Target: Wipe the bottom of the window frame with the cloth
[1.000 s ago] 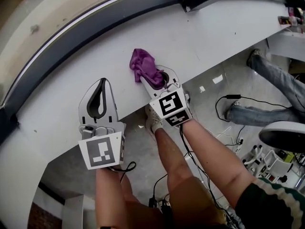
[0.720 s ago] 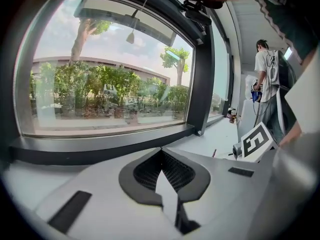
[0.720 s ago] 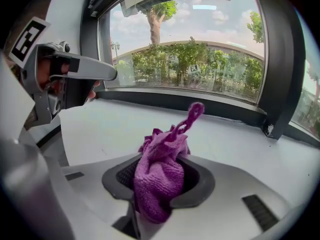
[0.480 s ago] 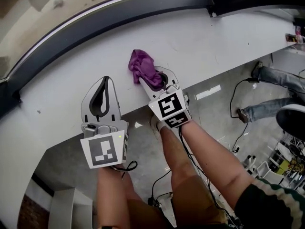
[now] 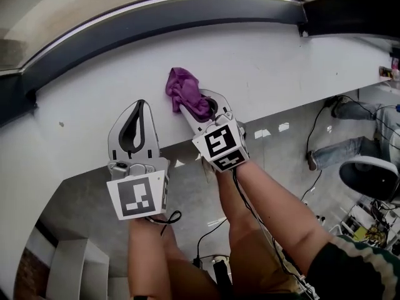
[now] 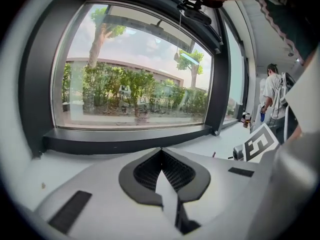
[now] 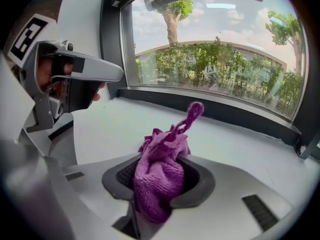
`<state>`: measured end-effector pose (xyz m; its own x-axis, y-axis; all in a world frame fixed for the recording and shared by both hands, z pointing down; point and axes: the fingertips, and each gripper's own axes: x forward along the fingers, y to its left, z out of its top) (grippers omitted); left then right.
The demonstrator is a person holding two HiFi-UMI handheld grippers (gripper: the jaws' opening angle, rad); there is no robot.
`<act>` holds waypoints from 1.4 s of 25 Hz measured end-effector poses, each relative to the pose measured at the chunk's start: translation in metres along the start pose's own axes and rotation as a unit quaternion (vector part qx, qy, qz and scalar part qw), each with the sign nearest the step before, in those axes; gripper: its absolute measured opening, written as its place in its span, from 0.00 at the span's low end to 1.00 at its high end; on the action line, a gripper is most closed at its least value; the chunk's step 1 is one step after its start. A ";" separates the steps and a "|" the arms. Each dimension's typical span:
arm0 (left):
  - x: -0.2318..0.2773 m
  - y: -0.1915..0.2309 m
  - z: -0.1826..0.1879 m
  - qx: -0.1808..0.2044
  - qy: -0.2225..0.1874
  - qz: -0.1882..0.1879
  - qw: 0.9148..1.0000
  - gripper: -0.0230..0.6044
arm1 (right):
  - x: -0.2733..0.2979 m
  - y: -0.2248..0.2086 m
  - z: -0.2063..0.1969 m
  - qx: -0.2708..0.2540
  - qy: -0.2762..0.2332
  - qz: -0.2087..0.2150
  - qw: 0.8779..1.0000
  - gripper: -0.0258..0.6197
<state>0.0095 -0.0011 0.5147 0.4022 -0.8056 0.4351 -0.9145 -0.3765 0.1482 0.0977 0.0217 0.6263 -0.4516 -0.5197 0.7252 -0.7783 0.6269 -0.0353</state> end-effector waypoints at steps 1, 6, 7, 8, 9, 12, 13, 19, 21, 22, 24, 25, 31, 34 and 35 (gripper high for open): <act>-0.003 0.006 -0.001 -0.003 0.000 0.003 1.000 0.04 | 0.003 0.007 0.003 -0.004 0.000 0.004 1.000 0.28; -0.021 0.039 -0.007 -0.006 0.000 0.018 1.000 0.04 | 0.019 0.037 0.018 -0.016 0.001 0.019 1.000 0.28; -0.024 0.045 -0.009 -0.008 0.001 0.022 1.000 0.04 | 0.022 0.043 0.020 -0.017 0.000 0.022 1.000 0.28; -0.028 0.051 -0.011 -0.012 0.002 0.027 1.000 0.04 | 0.024 0.049 0.022 -0.019 -0.001 0.026 0.999 0.28; -0.032 0.057 -0.014 -0.017 0.002 0.032 0.999 0.04 | 0.027 0.055 0.024 -0.024 -0.002 0.032 0.999 0.28; -0.042 0.075 -0.018 -0.025 0.000 0.045 0.999 0.04 | 0.035 0.072 0.033 -0.040 -0.002 0.041 0.998 0.28; -0.045 0.081 -0.020 -0.027 0.000 0.048 0.998 0.04 | 0.038 0.078 0.036 -0.044 -0.001 0.043 0.998 0.28; -0.065 0.115 -0.027 -0.036 0.001 0.069 0.997 0.04 | 0.054 0.114 0.051 -0.057 0.003 0.062 0.996 0.28; -0.073 0.125 -0.029 -0.037 0.000 0.077 0.996 0.04 | 0.060 0.125 0.056 -0.061 0.004 0.067 0.996 0.28; -0.077 0.130 -0.031 -0.038 0.000 0.080 0.996 0.04 | 0.063 0.131 0.058 -0.064 0.005 0.069 0.996 0.28; -0.084 0.140 -0.034 -0.043 -0.001 0.084 0.996 0.04 | 0.069 0.142 0.063 -0.071 0.007 0.073 0.995 0.28; -0.088 0.145 -0.036 -0.046 -0.002 0.086 0.995 0.04 | 0.072 0.148 0.066 -0.073 0.007 0.075 0.994 0.28; -0.108 0.175 -0.042 -0.054 -0.002 0.108 0.993 0.04 | 0.085 0.176 0.077 -0.075 0.001 0.088 0.993 0.28; -0.119 0.192 -0.046 -0.057 -0.004 0.121 0.991 0.04 | 0.093 0.192 0.085 -0.081 -0.001 0.096 0.992 0.28; -0.123 0.197 -0.047 -0.058 -0.004 0.125 0.990 0.04 | 0.096 0.198 0.088 -0.085 -0.001 0.099 0.991 0.28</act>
<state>-0.2224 0.0450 0.5324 0.1621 -0.8709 0.4640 -0.9843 -0.1095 0.1384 -0.1380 0.0447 0.6287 -0.5893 -0.3786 0.7137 -0.5900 0.8052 -0.0601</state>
